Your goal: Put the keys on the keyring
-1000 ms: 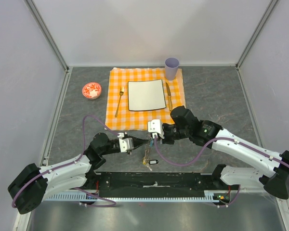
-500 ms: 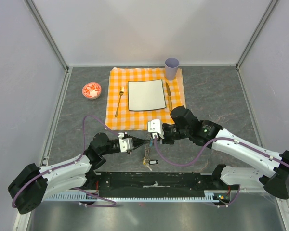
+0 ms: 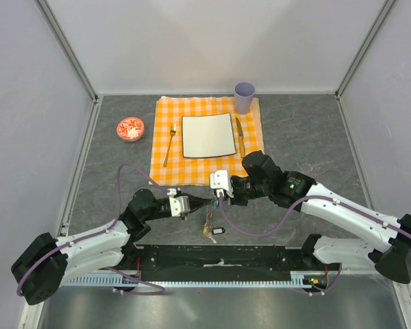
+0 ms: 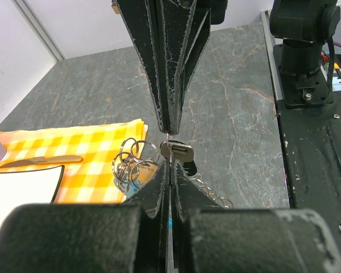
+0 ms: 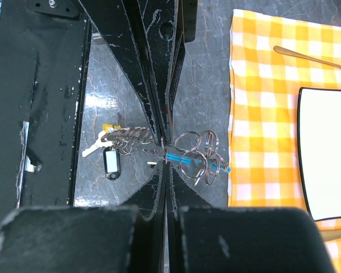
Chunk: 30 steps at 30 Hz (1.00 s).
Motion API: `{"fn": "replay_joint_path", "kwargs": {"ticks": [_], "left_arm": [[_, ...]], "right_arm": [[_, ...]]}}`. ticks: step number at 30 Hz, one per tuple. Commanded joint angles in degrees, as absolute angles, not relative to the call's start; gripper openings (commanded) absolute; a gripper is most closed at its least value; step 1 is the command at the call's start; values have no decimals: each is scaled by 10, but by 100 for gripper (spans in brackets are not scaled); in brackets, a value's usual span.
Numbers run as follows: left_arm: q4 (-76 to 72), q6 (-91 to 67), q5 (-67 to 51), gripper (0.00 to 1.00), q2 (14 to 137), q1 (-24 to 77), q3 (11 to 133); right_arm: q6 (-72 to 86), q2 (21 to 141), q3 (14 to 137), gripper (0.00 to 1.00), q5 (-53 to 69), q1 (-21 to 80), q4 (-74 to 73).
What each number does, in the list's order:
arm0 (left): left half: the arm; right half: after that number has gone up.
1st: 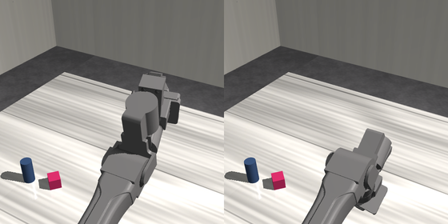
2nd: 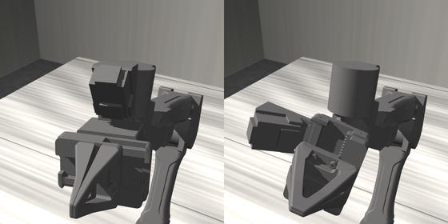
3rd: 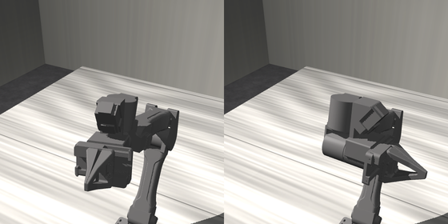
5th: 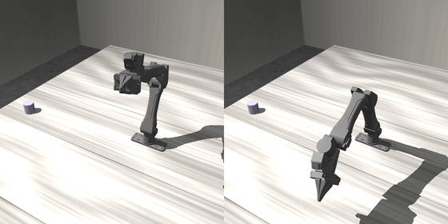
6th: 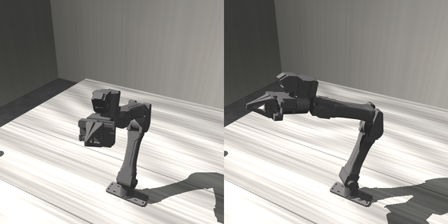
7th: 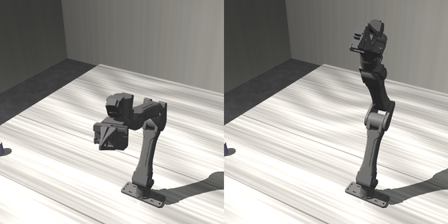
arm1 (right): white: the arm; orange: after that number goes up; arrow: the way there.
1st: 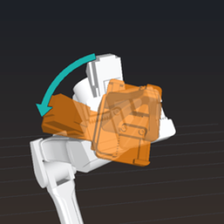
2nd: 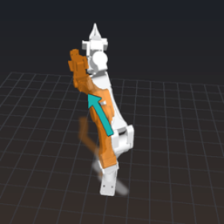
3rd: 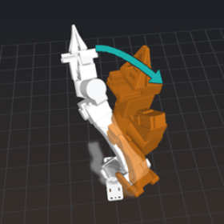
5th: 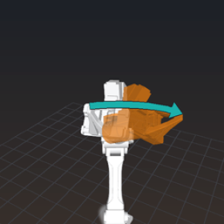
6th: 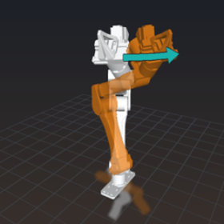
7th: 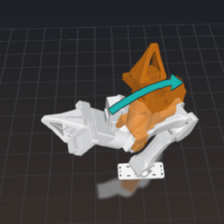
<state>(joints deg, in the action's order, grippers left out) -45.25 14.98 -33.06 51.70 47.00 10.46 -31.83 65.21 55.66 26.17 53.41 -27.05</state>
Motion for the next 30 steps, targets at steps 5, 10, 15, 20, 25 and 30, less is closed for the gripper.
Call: {"fn": "replay_joint_path", "kwargs": {"ticks": [5,10,15,20,25,30], "left_arm": [[-476,138,-323,2,514,470,127],[-476,137,-322,2,515,470,126],[-475,136,-321,2,515,471,127],[-474,136,-320,2,515,471,127],[-475,135,-320,2,517,470,128],[-475,134,-319,2,518,470,129]], "right_arm": [[-323,637,564,0,258,537,-264],[-323,637,565,0,261,537,-265],[-323,636,566,0,268,537,-265],[-324,639,565,0,272,537,-266],[-324,642,567,0,277,537,-268],[-325,648,569,0,280,538,-270]]}}
